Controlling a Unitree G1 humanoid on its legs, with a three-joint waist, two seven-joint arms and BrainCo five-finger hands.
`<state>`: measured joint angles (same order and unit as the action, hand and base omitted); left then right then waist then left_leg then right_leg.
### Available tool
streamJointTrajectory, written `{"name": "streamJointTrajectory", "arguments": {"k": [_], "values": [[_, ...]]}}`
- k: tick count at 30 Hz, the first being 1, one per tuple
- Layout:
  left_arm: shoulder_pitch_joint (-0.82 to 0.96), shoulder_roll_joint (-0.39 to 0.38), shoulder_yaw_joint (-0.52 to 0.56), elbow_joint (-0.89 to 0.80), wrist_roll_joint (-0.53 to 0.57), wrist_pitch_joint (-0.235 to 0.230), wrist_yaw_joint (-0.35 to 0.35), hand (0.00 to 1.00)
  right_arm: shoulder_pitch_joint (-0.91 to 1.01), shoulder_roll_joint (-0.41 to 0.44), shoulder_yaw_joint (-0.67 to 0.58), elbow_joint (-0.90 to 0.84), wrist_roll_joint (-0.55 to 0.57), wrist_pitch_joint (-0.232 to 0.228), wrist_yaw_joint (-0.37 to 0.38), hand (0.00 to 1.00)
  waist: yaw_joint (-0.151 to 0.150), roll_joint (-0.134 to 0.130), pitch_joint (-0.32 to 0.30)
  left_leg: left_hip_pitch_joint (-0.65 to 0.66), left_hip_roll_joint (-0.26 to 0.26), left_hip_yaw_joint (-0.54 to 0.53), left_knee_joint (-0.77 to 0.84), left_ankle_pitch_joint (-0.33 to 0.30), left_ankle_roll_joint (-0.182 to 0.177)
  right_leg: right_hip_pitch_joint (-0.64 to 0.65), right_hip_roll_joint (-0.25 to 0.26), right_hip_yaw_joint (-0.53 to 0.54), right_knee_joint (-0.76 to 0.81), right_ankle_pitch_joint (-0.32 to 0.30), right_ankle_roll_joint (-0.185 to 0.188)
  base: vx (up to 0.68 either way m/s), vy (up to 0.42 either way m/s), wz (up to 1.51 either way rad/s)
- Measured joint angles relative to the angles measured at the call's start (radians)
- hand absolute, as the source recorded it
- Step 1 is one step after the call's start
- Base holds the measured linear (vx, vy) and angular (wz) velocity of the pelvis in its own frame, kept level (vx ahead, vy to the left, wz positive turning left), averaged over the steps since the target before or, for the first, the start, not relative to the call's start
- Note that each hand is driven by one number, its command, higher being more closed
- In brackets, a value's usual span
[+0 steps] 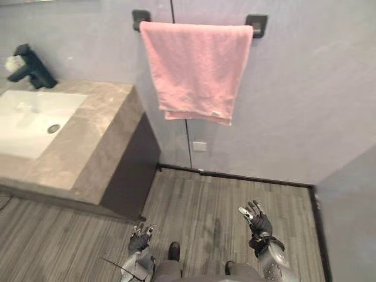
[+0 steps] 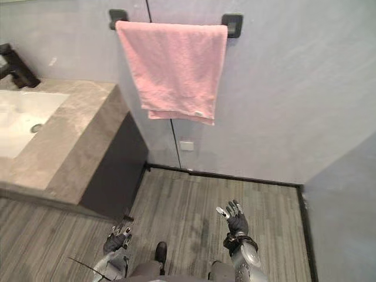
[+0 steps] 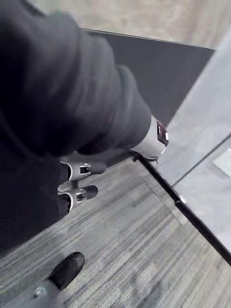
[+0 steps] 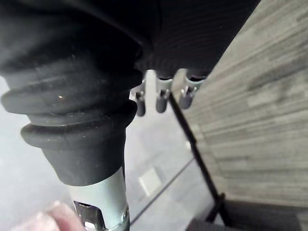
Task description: Organize washtable
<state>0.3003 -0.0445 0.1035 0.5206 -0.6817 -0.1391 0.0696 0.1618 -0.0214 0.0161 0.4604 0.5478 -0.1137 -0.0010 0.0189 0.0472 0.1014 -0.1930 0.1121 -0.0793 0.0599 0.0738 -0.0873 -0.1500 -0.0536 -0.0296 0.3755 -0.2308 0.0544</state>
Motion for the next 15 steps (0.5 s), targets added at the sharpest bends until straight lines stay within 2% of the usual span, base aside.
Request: {"name": "streamJointTrajectory", "arguments": {"k": [2,3,5,6,7,8,9,10,11,12,13,14,15], "values": [[0.016,-0.013,0.021,0.000,-0.028,0.001,-0.001,0.00,0.007,0.005,0.001,-0.006,0.000,-0.010,-0.003,0.00,-0.007,-0.006,0.015,0.010,0.012,0.024,0.010,-0.007,0.011,0.030,-0.015,-0.048,0.022,-0.019,-0.011,-0.07,-0.079,0.75],[0.024,-0.013,0.022,0.000,-0.033,0.001,-0.002,0.00,0.010,0.002,0.000,-0.006,0.000,-0.013,-0.013,0.00,-0.006,-0.015,0.019,0.017,0.028,0.089,0.008,-0.026,0.041,0.047,-0.021,-0.084,0.023,-0.024,-0.016,-0.04,-0.086,0.83],[0.025,-0.016,0.015,0.000,-0.033,0.001,-0.002,0.00,0.004,0.001,-0.011,-0.006,0.003,-0.017,-0.021,0.00,-0.006,-0.018,0.020,0.015,0.047,0.140,-0.006,-0.045,0.062,0.059,-0.040,-0.129,0.008,-0.016,-0.026,-0.02,-0.006,0.76],[0.022,-0.016,0.016,0.001,-0.034,0.000,-0.002,0.00,-0.003,0.001,-0.014,-0.004,0.009,-0.020,-0.022,0.00,-0.007,-0.046,0.027,-0.003,0.049,0.160,0.018,-0.061,0.062,0.055,-0.066,-0.163,0.003,-0.008,-0.038,-0.04,0.050,0.74],[0.016,-0.015,0.016,0.002,-0.034,0.000,-0.003,0.00,-0.009,0.001,-0.014,-0.004,0.012,-0.024,-0.022,0.00,-0.009,-0.051,0.030,-0.029,0.046,0.168,0.080,-0.061,0.063,0.053,-0.083,-0.180,0.006,-0.007,-0.039,-0.07,0.037,0.72],[0.010,-0.016,0.016,0.001,-0.034,0.001,-0.002,0.00,-0.009,0.001,-0.014,-0.004,0.012,-0.028,-0.020,0.00,-0.009,-0.053,0.031,-0.069,0.049,0.173,0.235,-0.065,0.069,0.053,-0.108,-0.205,0.010,-0.004,-0.035,-0.07,0.034,0.53],[0.014,-0.018,0.016,0.000,-0.034,0.000,-0.002,0.00,-0.001,-0.005,-0.010,-0.004,0.011,-0.031,-0.017,0.00,-0.004,-0.037,0.027,-0.082,0.089,0.191,0.400,-0.082,0.129,0.055,-0.109,-0.218,0.028,-0.004,-0.033,-0.06,0.047,0.41],[0.019,-0.020,0.013,-0.002,-0.034,-0.001,-0.003,0.00,0.000,-0.014,-0.007,-0.004,0.011,-0.031,-0.016,0.00,-0.002,-0.017,0.023,-0.087,0.112,0.211,0.435,-0.101,0.124,0.053,-0.095,-0.229,0.044,-0.005,-0.031,-0.05,0.037,0.51],[0.023,-0.024,0.009,-0.017,-0.033,-0.003,-0.003,0.00,-0.004,-0.025,-0.004,0.006,0.010,-0.029,-0.015,0.00,-0.011,0.010,0.026,-0.110,0.107,0.236,0.424,-0.092,0.107,0.033,-0.070,-0.219,0.055,-0.029,-0.039,-0.07,0.007,0.61],[0.023,-0.021,0.011,-0.026,-0.033,-0.006,-0.004,0.00,-0.004,-0.023,0.000,0.011,0.010,-0.029,-0.014,0.00,-0.014,0.001,0.021,-0.087,0.082,0.197,0.331,-0.064,0.059,0.028,-0.047,-0.208,0.025,-0.031,-0.058,-0.14,-0.080,1.59],[0.006,-0.008,0.023,-0.029,-0.031,-0.013,-0.001,0.00,0.005,-0.011,-0.004,0.020,0.010,-0.034,-0.008,0.00,-0.064,-0.024,0.003,-0.050,0.059,0.159,0.249,-0.091,0.094,0.043,-0.056,-0.237,-0.053,0.024,-0.068,-0.16,-0.055,1.57],[-0.006,-0.005,0.014,-0.028,-0.028,-0.018,-0.001,0.00,-0.001,-0.007,-0.017,0.035,0.013,-0.037,-0.006,0.00,-0.060,-0.023,0.001,-0.050,0.096,0.230,0.394,-0.171,0.121,0.035,-0.078,-0.281,-0.045,0.030,-0.064,-0.14,-0.027,1.91],[-0.015,0.002,-0.006,-0.020,-0.020,-0.020,-0.001,0.00,-0.002,-0.007,-0.029,0.034,0.013,-0.034,-0.007,0.00,-0.062,-0.017,-0.002,-0.021,0.158,0.299,0.488,-0.194,0.098,0.042,-0.101,-0.330,-0.027,0.032,-0.062,-0.08,0.101,1.45]]}}
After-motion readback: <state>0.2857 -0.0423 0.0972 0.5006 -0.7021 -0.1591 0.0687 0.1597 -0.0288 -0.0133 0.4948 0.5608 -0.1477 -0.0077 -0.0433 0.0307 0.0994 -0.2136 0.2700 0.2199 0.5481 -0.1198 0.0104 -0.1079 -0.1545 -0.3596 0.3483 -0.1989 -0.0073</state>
